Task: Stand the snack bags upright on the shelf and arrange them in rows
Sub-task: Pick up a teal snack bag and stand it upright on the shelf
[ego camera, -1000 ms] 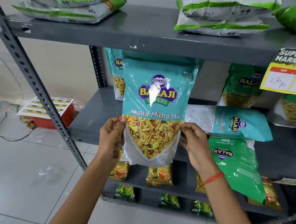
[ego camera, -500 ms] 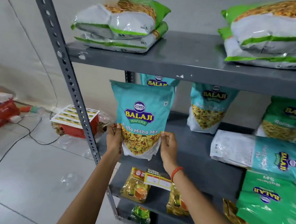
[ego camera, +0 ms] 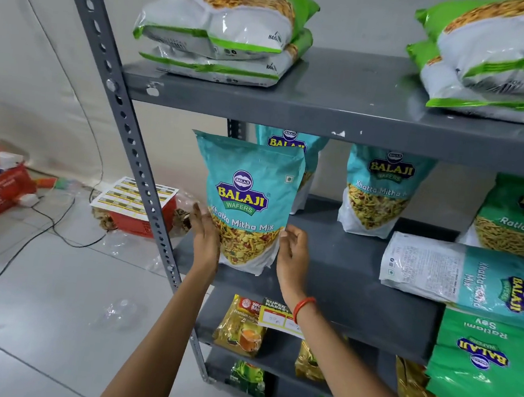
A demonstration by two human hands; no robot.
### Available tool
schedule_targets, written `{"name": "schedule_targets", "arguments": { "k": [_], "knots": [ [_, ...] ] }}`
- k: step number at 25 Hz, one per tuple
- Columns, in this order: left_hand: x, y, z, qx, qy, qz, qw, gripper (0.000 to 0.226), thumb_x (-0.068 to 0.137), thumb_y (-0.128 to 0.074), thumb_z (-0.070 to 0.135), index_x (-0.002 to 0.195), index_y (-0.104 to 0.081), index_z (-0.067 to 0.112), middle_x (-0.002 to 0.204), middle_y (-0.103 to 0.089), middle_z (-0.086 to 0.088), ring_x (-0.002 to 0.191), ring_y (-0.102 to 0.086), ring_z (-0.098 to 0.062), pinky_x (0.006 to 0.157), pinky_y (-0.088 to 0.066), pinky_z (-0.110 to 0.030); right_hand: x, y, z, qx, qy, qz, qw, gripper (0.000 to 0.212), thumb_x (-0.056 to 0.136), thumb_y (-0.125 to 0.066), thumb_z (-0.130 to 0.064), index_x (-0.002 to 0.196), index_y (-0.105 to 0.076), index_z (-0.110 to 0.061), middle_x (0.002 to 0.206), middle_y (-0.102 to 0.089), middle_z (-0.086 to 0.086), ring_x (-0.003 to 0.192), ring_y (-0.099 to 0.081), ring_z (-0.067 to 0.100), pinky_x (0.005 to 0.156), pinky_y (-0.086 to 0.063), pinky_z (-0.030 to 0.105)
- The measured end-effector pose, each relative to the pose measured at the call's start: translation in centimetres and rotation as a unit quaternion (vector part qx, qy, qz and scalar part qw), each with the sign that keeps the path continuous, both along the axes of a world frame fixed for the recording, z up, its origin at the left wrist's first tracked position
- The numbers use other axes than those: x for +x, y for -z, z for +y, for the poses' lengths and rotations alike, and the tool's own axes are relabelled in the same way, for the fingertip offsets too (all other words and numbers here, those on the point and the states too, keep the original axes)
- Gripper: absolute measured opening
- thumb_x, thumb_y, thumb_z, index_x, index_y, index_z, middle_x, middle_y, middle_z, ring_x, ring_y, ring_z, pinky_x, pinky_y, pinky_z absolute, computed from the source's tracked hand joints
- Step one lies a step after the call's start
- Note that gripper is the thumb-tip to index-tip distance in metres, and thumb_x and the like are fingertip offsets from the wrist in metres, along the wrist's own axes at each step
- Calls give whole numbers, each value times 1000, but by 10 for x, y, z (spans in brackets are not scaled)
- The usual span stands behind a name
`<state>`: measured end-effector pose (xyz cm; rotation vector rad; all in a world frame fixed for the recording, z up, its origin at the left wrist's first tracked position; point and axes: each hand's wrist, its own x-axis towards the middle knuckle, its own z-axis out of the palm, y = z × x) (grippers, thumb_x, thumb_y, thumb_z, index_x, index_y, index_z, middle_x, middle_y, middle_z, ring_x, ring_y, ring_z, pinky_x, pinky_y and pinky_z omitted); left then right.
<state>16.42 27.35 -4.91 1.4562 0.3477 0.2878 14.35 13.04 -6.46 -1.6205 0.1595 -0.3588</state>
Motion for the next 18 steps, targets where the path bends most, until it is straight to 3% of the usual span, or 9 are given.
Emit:
{"name": "schedule_targets", "arguments": {
  "k": [2,3,5,7,10,14,16,18],
  "knots": [
    [-19,-4,-20,98,-6,-78,992,65,91,-24,61,145,4,40,158,-18,-5,142,-28,-25,112,-31,-46,-6,-6,-3,-32,12,-29,999,32,96,-45,-22,124,-46,-7,127,-57,10,114,-55,16,79,-48,11],
    [-29,-4,-31,165,-16,-117,979,68,89,-24,63,146,6,38,159,-9,2,145,-18,-13,117,-24,-44,-10,-11,-6,-50,20,-57,997,34,96,-45,-23,126,-46,-7,131,-55,11,116,-53,16,85,-48,13],
    [-45,-7,-62,290,-27,-176,940,69,92,-27,55,147,6,27,155,2,12,143,1,4,120,-6,-26,-18,-21,-18,-80,46,-119,989,33,96,-44,-22,125,-48,-8,131,-54,13,121,-52,21,98,-47,28],
    [-59,-10,-96,372,3,-212,904,64,96,-30,39,147,3,18,156,0,4,144,2,-4,119,0,-24,-26,-31,-37,-87,79,-158,980,28,95,-43,-17,121,-51,-8,128,-54,14,122,-51,23,102,-45,35],
    [-68,5,-152,422,75,-234,873,61,97,-34,28,148,-5,13,157,-7,-4,145,-2,-7,119,-3,-28,-55,-30,-87,-76,136,-179,971,28,94,-39,-6,118,-53,-10,124,-57,14,119,-53,23,103,-42,31],
    [-81,21,-243,436,191,-236,847,67,91,-47,17,148,-11,16,157,-10,-1,145,-10,-12,119,-10,-36,-87,6,-174,-15,220,-68,973,34,85,-42,-10,117,-55,-7,123,-54,21,117,-51,32,104,-41,43],
    [-77,28,-281,450,257,-221,826,65,88,-50,15,146,-20,15,157,-14,-4,145,-13,-16,120,-14,-42,-94,21,-211,89,247,11,965,32,80,-45,-15,110,-55,-19,126,-53,25,118,-50,35,106,-39,51],
    [-76,34,-313,460,317,-200,805,59,88,-52,15,143,-31,14,157,-17,-4,144,-19,-19,119,-18,-45,-103,18,-242,208,247,72,944,28,85,-45,-3,108,-53,-17,120,-55,18,124,-47,38,109,-36,50]
  ]
}}
